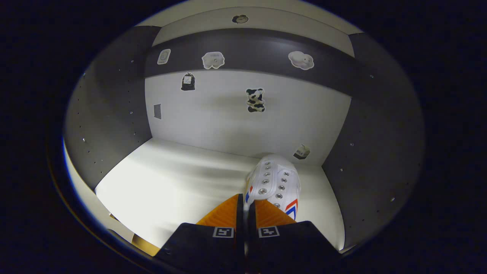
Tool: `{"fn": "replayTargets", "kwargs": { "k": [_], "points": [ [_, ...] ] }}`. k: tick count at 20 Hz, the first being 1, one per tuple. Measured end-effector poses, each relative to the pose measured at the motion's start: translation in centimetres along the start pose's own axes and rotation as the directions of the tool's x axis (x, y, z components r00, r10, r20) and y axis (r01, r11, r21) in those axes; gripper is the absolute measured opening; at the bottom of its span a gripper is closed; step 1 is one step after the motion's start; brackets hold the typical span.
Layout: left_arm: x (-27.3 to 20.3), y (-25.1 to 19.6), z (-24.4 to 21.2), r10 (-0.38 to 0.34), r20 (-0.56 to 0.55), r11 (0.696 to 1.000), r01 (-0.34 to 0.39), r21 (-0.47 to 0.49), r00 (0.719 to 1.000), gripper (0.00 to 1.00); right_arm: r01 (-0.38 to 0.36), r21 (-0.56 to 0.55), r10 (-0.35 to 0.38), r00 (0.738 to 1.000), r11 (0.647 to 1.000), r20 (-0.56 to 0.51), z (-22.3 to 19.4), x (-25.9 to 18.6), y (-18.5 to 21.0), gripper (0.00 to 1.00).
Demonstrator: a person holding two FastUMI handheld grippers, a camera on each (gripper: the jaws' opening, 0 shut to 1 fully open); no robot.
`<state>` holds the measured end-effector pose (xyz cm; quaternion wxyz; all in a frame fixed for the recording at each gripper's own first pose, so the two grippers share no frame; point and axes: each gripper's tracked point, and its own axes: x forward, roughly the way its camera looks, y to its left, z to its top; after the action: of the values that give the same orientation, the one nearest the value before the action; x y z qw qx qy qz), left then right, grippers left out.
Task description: Grab one shoe with the right hand and put it into the shoe cabinet, grab the other shoe with the left hand and put it into the shoe cabinet; then close the right door with the right hand and the left door with the left hand.
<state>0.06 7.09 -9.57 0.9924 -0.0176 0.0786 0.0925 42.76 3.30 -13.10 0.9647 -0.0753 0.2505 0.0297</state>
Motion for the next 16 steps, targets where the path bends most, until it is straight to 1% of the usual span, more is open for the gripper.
{"fn": "replayTargets", "kwargs": {
  "k": [1, 3, 4, 5, 6, 8, 9, 10, 11, 13, 16],
  "points": [
    [-0.1, 0.0, -0.2, 0.000, -0.004, 1.000, 0.000, -0.005, 1.000, 0.96, 0.006, -0.003, -0.006, 1.000, 1.000, 0.001, 0.0, -0.1, -0.1, 0.11],
    [-0.1, -0.2, -0.2, -0.003, -0.002, 1.000, 0.003, 0.003, 1.000, 0.96, -0.007, 0.006, 0.007, 1.000, 1.000, 0.002, 0.2, -0.8, 0.1, 0.19],
    [-0.2, -0.2, -0.2, -0.005, 0.001, 1.000, 0.005, 0.010, 1.000, 0.96, -0.015, 0.012, 0.015, 1.000, 1.000, 0.010, 0.5, -1.3, 0.1, 0.32],
    [-0.3, -0.3, -0.2, -0.008, 0.002, 1.000, 0.008, 0.014, 1.000, 0.95, -0.027, 0.023, 0.026, 1.000, 0.999, 0.015, 0.7, -1.8, 0.3, 0.40],
    [-0.3, -0.5, -0.2, -0.013, 0.002, 1.000, 0.013, 0.013, 1.000, 0.95, -0.040, 0.033, 0.039, 0.999, 0.999, 0.020, 1.0, -2.6, 0.5, 0.64],
    [-0.3, -0.9, -0.2, -0.027, 0.004, 1.000, 0.027, 0.003, 1.000, 0.96, -0.047, 0.035, 0.045, 0.998, 0.998, 0.046, 1.6, -4.3, 0.7, 0.81],
    [-0.3, -1.0, -0.3, -0.033, 0.004, 0.999, 0.033, -0.001, 0.999, 0.96, -0.042, 0.033, 0.040, 0.997, 0.999, 0.068, 2.0, -5.4, 0.6, 0.86],
    [-0.2, -1.1, -0.4, -0.037, 0.003, 0.999, 0.037, -0.004, 0.999, 0.96, -0.047, 0.041, 0.043, 0.994, 0.998, 0.100, 2.5, -6.4, 0.8, 0.98],
    [-0.3, -1.2, -0.7, -0.040, -0.002, 0.999, 0.040, -0.005, 0.999, 0.96, -0.056, 0.050, 0.049, 0.990, 0.997, 0.133, 3.0, -8.1, 1.1, 0.99],
    [-0.3, -1.5, -1.3, -0.054, -0.007, 0.999, 0.054, -0.005, 0.999, 0.96, -0.072, 0.055, 0.059, 0.977, 0.996, 0.204, 3.8, -11.7, 1.6, 0.99],
    [-0.5, -2.0, -2.5, -0.080, -0.011, 0.997, 0.080, -0.001, 0.997, 0.96, -0.100, 0.063, 0.075, 0.946, 0.993, 0.316, 4.6, -17.9, 1.9, 0.98]
  ]
}}
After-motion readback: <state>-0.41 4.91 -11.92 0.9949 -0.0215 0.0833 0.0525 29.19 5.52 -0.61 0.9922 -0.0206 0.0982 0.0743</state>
